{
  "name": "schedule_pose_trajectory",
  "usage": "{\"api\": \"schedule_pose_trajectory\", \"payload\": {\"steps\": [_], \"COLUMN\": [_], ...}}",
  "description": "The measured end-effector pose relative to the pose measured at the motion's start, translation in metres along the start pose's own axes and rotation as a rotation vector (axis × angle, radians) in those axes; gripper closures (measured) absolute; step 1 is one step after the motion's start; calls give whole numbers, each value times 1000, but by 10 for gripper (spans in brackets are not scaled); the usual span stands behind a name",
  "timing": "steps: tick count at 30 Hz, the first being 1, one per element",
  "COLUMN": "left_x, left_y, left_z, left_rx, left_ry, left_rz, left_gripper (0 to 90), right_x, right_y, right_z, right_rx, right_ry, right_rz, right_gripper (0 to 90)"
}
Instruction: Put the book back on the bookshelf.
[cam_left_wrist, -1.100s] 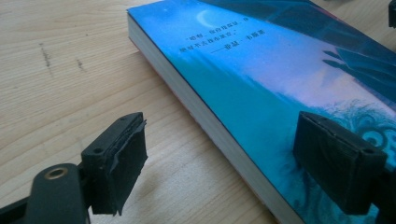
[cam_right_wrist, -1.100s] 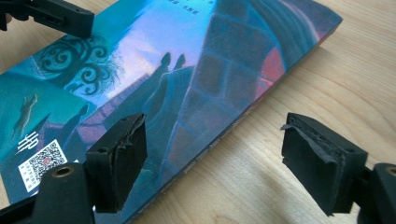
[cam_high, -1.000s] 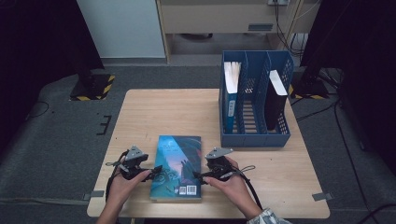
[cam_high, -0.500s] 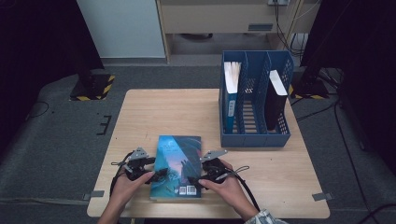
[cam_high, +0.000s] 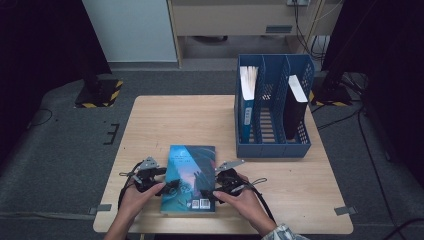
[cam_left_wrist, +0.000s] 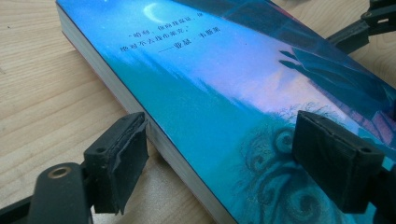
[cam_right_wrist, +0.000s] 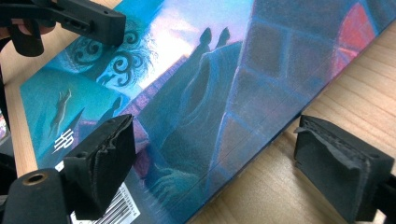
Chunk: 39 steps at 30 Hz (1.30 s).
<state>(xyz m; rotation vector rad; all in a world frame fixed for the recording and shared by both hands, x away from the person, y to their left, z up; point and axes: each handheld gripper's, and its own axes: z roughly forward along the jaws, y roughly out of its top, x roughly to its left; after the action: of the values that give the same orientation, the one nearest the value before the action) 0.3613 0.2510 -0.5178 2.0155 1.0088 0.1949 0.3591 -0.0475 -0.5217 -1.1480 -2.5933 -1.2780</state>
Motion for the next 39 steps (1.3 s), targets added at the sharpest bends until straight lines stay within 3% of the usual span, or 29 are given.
{"api": "schedule_pose_trajectory", "payload": {"steps": [12, 19, 31, 39], "left_x": [4, 7, 11, 8], "left_y": [-1, -2, 6, 8], "left_z": [-3, -2, 8, 6], "left_rx": [-7, -2, 4, 16], "left_ry": [21, 0, -37, -9], "left_rz": [-8, -24, -4, 13], "left_gripper": [177, 174, 174, 178], "right_x": [12, 6, 0, -2], "right_y": [-3, -5, -5, 0], "right_z": [1, 5, 7, 6], "right_rx": [27, 23, 1, 14], "right_ry": [26, 69, 111, 92], "right_rz": [-19, 7, 37, 39], "right_gripper": [137, 109, 79, 123]}}
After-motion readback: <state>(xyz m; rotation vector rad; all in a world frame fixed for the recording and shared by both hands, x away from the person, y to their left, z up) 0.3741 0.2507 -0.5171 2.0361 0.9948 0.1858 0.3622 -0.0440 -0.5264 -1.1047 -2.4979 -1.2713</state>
